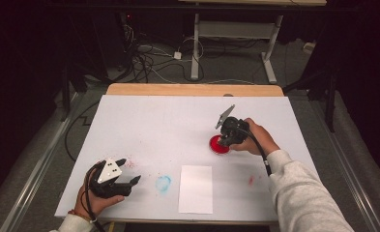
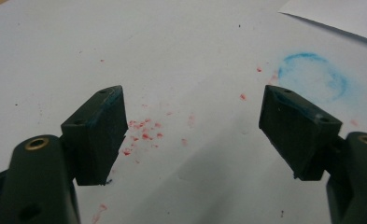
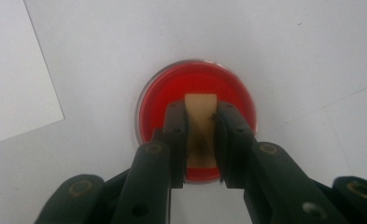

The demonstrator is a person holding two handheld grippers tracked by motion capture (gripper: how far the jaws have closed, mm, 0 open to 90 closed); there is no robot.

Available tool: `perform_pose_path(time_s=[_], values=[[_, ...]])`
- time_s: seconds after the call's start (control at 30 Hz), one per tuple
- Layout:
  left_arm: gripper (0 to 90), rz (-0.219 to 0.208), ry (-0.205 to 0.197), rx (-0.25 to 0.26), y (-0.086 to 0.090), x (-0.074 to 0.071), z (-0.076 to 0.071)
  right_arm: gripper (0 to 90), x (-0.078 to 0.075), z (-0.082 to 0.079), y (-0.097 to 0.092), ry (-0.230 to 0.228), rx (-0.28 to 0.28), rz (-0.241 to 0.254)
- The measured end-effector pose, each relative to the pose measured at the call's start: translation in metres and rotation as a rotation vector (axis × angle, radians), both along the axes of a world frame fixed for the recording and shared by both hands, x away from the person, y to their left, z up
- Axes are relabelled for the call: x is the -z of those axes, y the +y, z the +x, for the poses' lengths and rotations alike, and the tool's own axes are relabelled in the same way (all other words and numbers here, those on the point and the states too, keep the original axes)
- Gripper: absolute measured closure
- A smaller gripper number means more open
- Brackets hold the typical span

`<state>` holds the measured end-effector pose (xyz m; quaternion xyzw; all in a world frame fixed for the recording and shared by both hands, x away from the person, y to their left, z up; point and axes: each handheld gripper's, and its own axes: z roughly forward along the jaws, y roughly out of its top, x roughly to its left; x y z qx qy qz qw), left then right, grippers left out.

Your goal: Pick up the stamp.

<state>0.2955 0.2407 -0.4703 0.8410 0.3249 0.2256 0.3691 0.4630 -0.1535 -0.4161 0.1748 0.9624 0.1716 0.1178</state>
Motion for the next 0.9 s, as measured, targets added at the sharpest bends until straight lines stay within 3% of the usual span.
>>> perform_pose_path(time_s=[0.2, 0.23, 0.4, 0.53, 0.9], values=[[22.6, 0.009, -0.002, 0.015, -0.002, 0.000, 0.002, 76.4, -0.014, -0.008, -0.006, -0.029, 0.037, 0.065], [22.6, 0.011, -0.004, 0.014, -0.002, 0.000, 0.002, 76.4, -0.019, -0.010, -0.009, -0.037, 0.057, 0.102], [22.6, 0.022, -0.019, 0.030, -0.005, -0.001, 0.003, 76.4, -0.029, -0.018, -0.015, -0.060, 0.081, 0.137], [22.6, 0.039, -0.018, 0.042, -0.007, 0.001, 0.003, 76.5, -0.033, -0.023, -0.017, -0.072, 0.086, 0.141], [22.6, 0.022, -0.013, 0.042, -0.004, 0.001, 0.001, 76.4, -0.047, -0.027, -0.013, -0.086, 0.098, 0.147]])
